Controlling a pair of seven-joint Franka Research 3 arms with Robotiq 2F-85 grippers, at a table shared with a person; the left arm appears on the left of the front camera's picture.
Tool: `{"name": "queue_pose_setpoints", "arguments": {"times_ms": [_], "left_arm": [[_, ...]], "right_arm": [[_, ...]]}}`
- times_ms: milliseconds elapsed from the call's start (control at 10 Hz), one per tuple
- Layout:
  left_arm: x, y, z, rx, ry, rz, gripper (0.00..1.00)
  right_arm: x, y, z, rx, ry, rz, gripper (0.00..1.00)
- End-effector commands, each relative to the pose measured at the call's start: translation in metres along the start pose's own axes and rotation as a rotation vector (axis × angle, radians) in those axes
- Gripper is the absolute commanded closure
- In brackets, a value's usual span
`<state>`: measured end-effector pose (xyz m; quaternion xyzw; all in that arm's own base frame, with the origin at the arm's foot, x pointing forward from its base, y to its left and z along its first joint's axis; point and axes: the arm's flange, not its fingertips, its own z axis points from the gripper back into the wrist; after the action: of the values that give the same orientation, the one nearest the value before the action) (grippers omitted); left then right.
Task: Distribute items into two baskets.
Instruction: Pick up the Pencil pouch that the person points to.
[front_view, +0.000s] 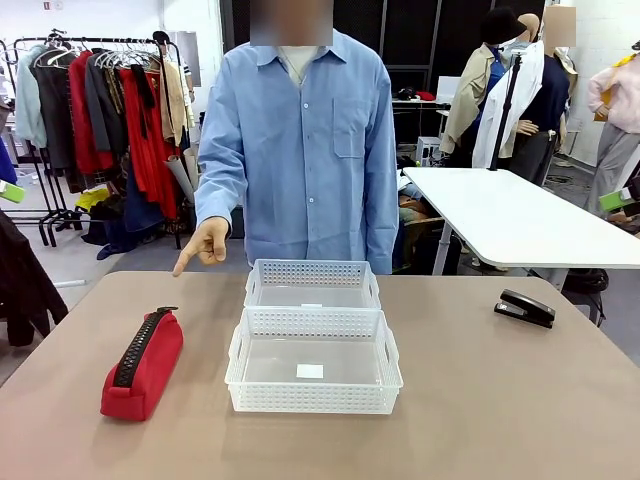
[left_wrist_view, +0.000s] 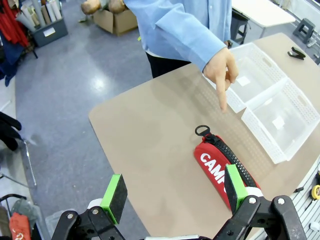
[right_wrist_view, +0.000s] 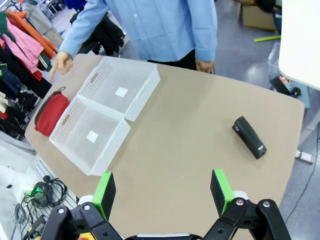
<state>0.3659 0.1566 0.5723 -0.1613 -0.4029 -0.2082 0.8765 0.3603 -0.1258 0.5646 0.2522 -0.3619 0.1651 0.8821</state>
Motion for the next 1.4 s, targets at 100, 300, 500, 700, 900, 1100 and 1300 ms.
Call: {"name": "queue_pose_setpoints", "arguments": {"times_ms": [100, 300, 500, 700, 900, 1100, 1300], "left_arm": [[0.0, 0.001, 0.0, -0.013, -0.01, -0.006, 0.0], [0.0, 0.001, 0.0, -0.013, -0.01, -0.006, 0.0], [0.0, 0.001, 0.0, -0.013, -0.01, -0.006, 0.0], [0.0, 0.001, 0.0, -0.013, -0.01, -0.006, 0.0], [0.0, 0.001, 0.0, -0.013, -0.01, -0.006, 0.0], [0.0, 0.0, 0.0, 0.0, 0.0, 0.001, 0.0], [0.007, -0.023, -0.022, -0.001, 0.071, -0.004, 0.0]], "right_arm": [[0.0, 0.0, 0.0, 0.013, -0.006, 0.001, 0.0], [0.0, 0.0, 0.0, 0.013, -0.006, 0.001, 0.0], [0.0, 0.0, 0.0, 0.013, -0.006, 0.001, 0.0], [0.0, 0.0, 0.0, 0.013, -0.006, 0.001, 0.0], [0.0, 0.0, 0.0, 0.013, -0.006, 0.001, 0.0], [0.0, 0.0, 0.0, 0.013, -0.006, 0.001, 0.0], [0.0, 0.0, 0.0, 0.013, -0.006, 0.001, 0.0]]}}
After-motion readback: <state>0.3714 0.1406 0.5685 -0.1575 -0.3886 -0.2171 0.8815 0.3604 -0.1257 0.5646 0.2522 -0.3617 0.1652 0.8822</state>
